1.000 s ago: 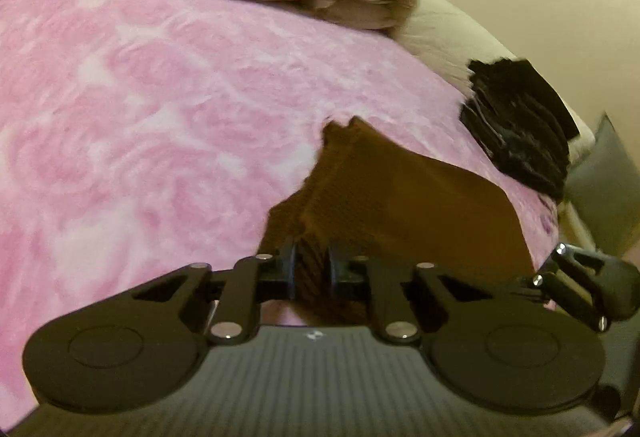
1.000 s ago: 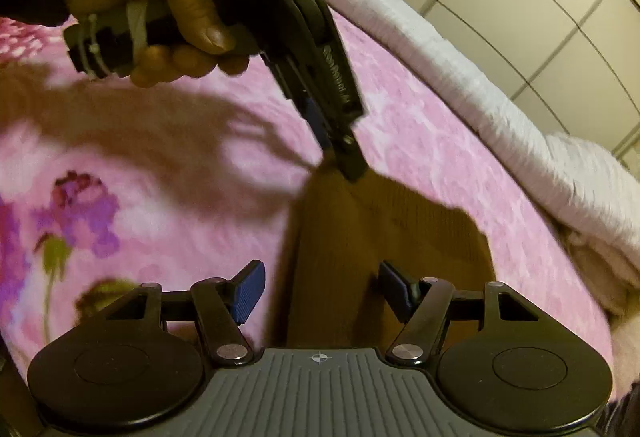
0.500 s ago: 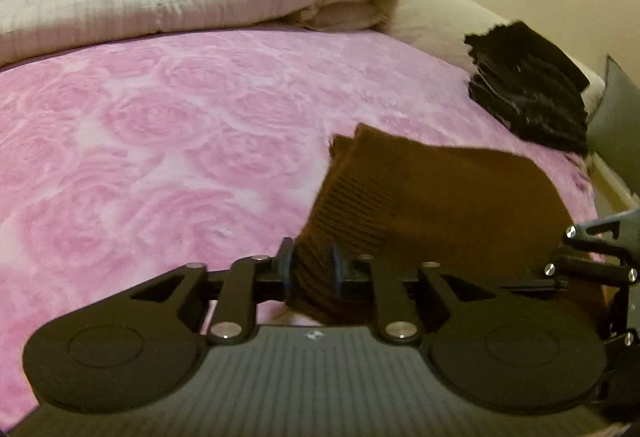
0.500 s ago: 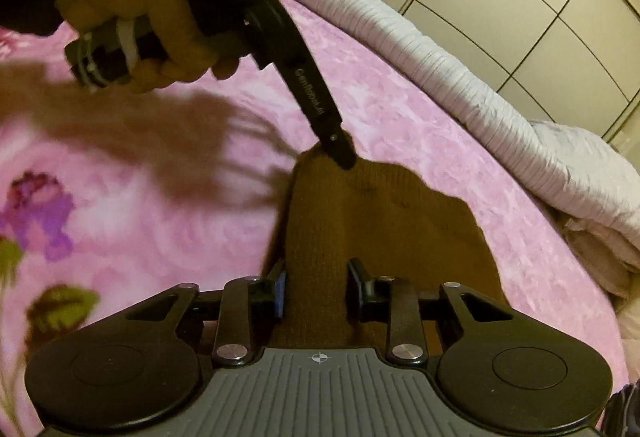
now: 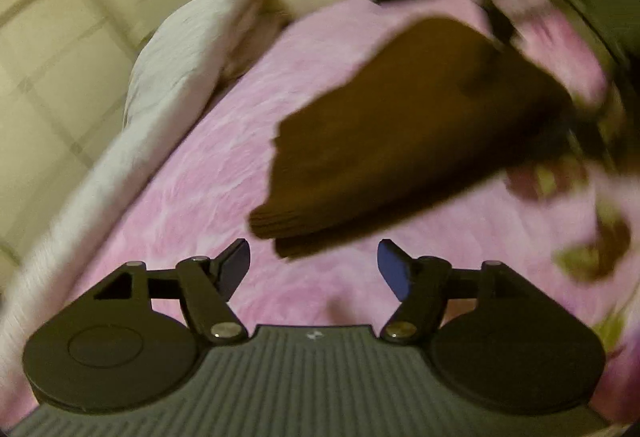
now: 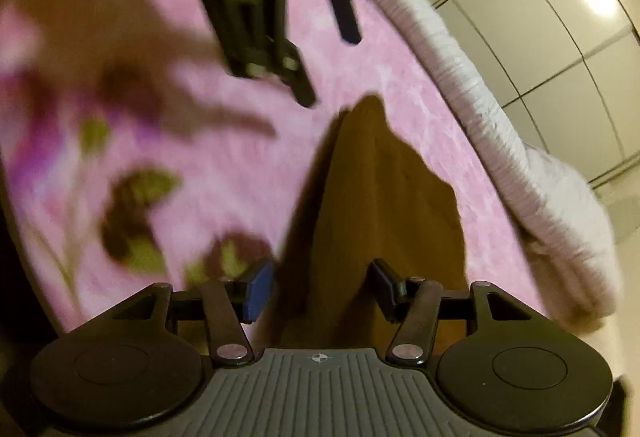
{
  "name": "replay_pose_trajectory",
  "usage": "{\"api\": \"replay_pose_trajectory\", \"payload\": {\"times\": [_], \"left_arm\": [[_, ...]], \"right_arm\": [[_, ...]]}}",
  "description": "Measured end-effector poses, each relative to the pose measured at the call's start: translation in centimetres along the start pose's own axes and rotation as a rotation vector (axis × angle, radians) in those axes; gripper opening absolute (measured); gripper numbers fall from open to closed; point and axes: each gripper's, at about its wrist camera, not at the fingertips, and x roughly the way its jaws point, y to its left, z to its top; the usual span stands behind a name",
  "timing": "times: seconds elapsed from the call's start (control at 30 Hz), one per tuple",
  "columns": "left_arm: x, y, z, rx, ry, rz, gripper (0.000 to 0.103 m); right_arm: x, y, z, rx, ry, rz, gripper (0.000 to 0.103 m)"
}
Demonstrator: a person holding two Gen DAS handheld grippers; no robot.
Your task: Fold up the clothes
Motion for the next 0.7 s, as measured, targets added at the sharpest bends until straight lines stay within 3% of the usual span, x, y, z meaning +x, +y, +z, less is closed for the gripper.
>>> {"api": "replay_pose_trajectory", "payload": {"times": [0.07, 0.2, 0.3, 0.4, 0.47, 0.5, 0.53, 0.63, 0.7], "left_arm": [[0.9, -1.8, 0.2, 0.114, 0.001, 0.027, 0.069], [3.1, -4.1, 0.6, 0.281, -0.024, 0.073, 0.071], [4.4, -4.5, 1.3, 0.349, -0.042, 0.100, 0.080], [5.8, -4.5, 2.0, 0.401, -0.037, 0.104, 0.079], [6.8, -4.4, 2.5, 0.436, -0.033, 0.107, 0.060], [7.2, -4.4, 2.8, 0.452, -0.030, 0.108, 0.034], [7.4, -4.5, 3.0, 0.464, -0.023, 0.106, 0.027], [7.8, -4.4, 3.5, 0.472, -0.001, 0.095, 0.022], [7.8, -4.0, 3.8, 0.445, 0.010, 0.078, 0.021]], "right_arm": [[-0.2, -0.7, -0.3, 0.010, -0.001, 0.003, 0.055], [-0.6, -2.2, -0.9, 0.029, -0.003, 0.009, 0.032], [-0.9, -3.3, -1.3, 0.044, -0.004, 0.014, 0.031], [-1.2, -4.4, -1.7, 0.058, -0.006, 0.019, 0.030], [-1.7, -4.7, -1.9, 0.073, -0.008, 0.023, 0.030], [-2.2, -4.7, -2.0, 0.083, -0.009, 0.025, 0.030], [-2.6, -4.6, -2.0, 0.092, -0.009, 0.027, 0.030], [-3.0, -3.1, -2.7, 0.072, 0.005, 0.009, 0.037], [-3.0, -1.9, -3.2, 0.064, 0.015, -0.010, 0.061]]}}
